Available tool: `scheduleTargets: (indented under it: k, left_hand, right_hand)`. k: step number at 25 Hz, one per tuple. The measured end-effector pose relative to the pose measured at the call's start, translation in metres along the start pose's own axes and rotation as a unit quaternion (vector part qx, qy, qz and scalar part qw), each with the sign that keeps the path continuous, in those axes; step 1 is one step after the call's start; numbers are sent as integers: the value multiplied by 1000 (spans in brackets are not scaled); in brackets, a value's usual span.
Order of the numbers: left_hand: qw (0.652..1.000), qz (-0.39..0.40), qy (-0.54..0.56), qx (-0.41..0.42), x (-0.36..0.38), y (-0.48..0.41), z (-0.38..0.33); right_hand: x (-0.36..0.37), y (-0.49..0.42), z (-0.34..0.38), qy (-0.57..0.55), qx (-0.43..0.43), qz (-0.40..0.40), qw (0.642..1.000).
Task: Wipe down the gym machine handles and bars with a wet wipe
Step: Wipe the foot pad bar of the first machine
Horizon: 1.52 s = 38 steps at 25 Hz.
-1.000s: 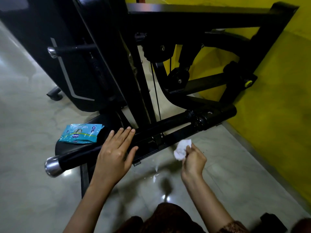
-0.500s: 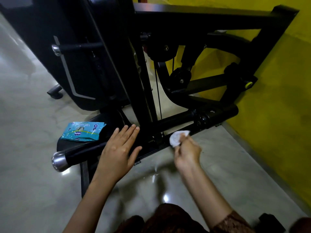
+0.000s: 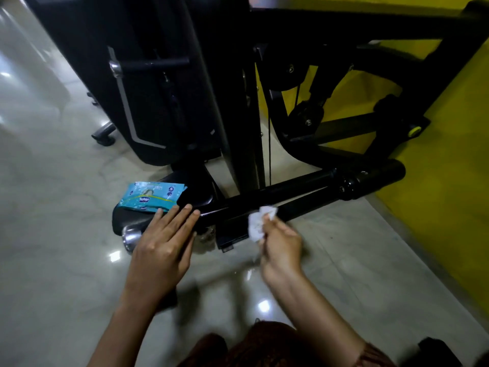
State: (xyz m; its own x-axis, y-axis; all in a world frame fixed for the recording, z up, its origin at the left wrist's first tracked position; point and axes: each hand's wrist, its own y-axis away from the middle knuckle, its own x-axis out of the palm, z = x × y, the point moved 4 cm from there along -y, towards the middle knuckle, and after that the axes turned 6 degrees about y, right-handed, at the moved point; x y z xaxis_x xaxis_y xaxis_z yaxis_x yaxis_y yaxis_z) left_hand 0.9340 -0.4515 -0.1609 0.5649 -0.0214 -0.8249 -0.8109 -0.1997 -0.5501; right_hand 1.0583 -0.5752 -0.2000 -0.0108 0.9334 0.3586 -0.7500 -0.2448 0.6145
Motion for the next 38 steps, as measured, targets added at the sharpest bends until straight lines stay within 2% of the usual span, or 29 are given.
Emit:
scheduleTargets:
  k: [1,3,4,6,8,9,10,11,12,13,15,19,20,21,23,24,25,26,28,29,30,33,35,38]
  left_hand:
    - [1000,-3,-1,-3,-3,3,3]
    - [1000,-7,4,-3,-5,7,7]
    - [1000,-7,10,-2,-6,9,9]
    - [1000,-11,20,-1,-7,12,12]
    - [1000,-15,27,-2,-6,14,13]
    - [999,-16,30,-3,-6,16,14]
    - [999,-20,32,-6,-6,17,14]
    - [999,-26,34,-10,-6,18,13]
    - [999,-33,36,-14,-6,18,13]
    - [998,-39,38,-17,-5,17,13]
    - [998,-49,40,-22,-4,17,12]
    - [997,-58,39,-42,-3,17,10]
    - [997,-58,39,-44,-3,17,9]
    - [997,-58,38,-44,-3,17,9]
    - [997,-56,32,-43,-4,16,9]
    - [997,-56,31,-43,-4,16,8]
    - [997,-56,31,-42,-4,15,8]
    - [997,-57,29,-43,-4,15,8]
    - [997,-57,25,-43,-4,15,9]
    - [997,-55,25,-43,-4,16,9]
    - [997,-53,24,-42,-5,17,8]
    - [998,-43,20,-41,-5,18,7]
    - [998,-39,21,-48,-5,18,8]
    - [997,-40,25,-55,-6,18,6]
  right_hand:
    - [1,-7,5,-20,-23,-38,999]
    - [11,-7,-1,-5,-57,-57,997]
    - [18,6,-10,24,-58,-32,998]
    - [28,39,-28,104,-86,67,989]
    - [24,58,-28,187,-195,127,954]
    - [20,60,-17,228,-297,119,920]
    - [15,55,-5,288,-412,95,859]
    - [14,48,3,358,-510,83,778]
    - [14,38,4,432,-565,80,698]
    - [17,28,0,498,-582,79,638]
    - [23,23,-12,563,-590,74,574]
    - [15,12,-5,574,-665,143,457]
    - [7,4,6,577,-674,121,446]
    - [-1,-5,16,580,-669,84,458]
    - [-8,-11,22,574,-627,16,526]
    - [-2,-5,15,563,-618,5,549]
    - [8,5,6,553,-621,19,555]
    - [21,19,-4,548,-635,60,541]
    - [34,36,-20,555,-669,151,471]
    - [32,35,-17,558,-681,168,444]
    - [25,28,-8,561,-684,157,438]
    - [4,3,14,575,-666,92,467]
    - [15,4,10,580,-658,104,469]
    - [39,16,-9,544,-665,122,497]
